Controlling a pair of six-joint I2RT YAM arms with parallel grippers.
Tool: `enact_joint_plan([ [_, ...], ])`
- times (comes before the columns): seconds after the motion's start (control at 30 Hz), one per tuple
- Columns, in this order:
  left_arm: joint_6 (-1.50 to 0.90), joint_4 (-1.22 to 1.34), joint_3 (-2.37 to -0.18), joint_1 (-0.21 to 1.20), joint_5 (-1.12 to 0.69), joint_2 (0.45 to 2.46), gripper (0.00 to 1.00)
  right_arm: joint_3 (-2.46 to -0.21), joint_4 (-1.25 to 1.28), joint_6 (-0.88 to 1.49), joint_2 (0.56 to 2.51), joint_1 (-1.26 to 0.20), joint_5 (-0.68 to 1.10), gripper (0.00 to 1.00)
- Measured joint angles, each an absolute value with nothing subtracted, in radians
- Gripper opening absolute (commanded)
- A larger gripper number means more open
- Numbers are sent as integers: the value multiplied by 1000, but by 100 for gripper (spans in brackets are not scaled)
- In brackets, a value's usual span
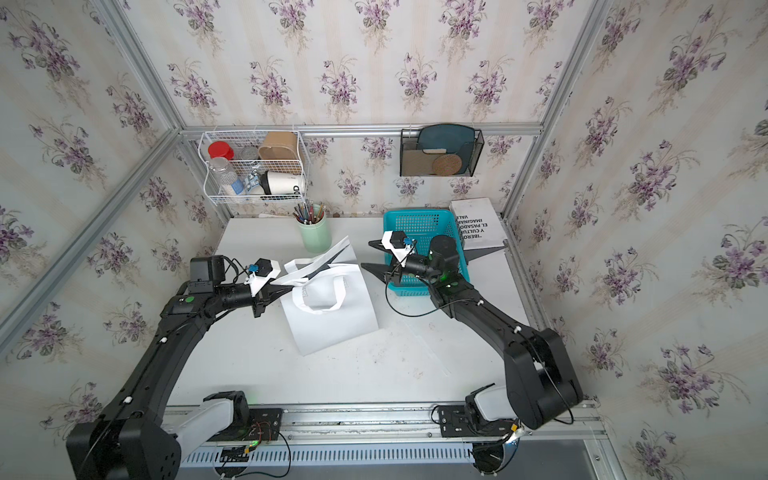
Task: Place the ice pack in the delivery bag
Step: Adjust the delivery bag at the center of the board.
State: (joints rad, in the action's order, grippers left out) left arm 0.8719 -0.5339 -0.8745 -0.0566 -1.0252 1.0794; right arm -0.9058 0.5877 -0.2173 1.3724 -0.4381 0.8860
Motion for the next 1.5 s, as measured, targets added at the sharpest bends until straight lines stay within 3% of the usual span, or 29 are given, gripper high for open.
enact_joint_plan([
  [0.1,878,-533,-872,-51,-1010,1062,0,-1037,432,-321,1333,-482,874,65],
  [0.3,797,-464,-839,-51,-1020,1055,0,-1329,22,-623,1457,-753,796,67],
  [0.4,762,-431,-818,-51,-1026,1042,0,-1400,-134,-740,1519,-797,724,74],
  [0.53,742,-416,-809,-51,-1027,1023,0,-1466,-276,-872,1576,-839,651,75],
  [0.7,735,-420,-810,-50,-1026,1016,0,-1519,-339,-958,1643,-875,576,81],
  [0.93,782,-464,-827,-38,-1019,1016,0,-1579,-354,-996,1718,-902,448,81],
  [1.3,833,-504,-838,-31,-1003,1005,0,-1642,-339,-1006,1741,-901,435,76],
  [1.5,875,-535,-844,-30,-975,989,0,-1654,-362,-1017,1768,-891,450,67],
])
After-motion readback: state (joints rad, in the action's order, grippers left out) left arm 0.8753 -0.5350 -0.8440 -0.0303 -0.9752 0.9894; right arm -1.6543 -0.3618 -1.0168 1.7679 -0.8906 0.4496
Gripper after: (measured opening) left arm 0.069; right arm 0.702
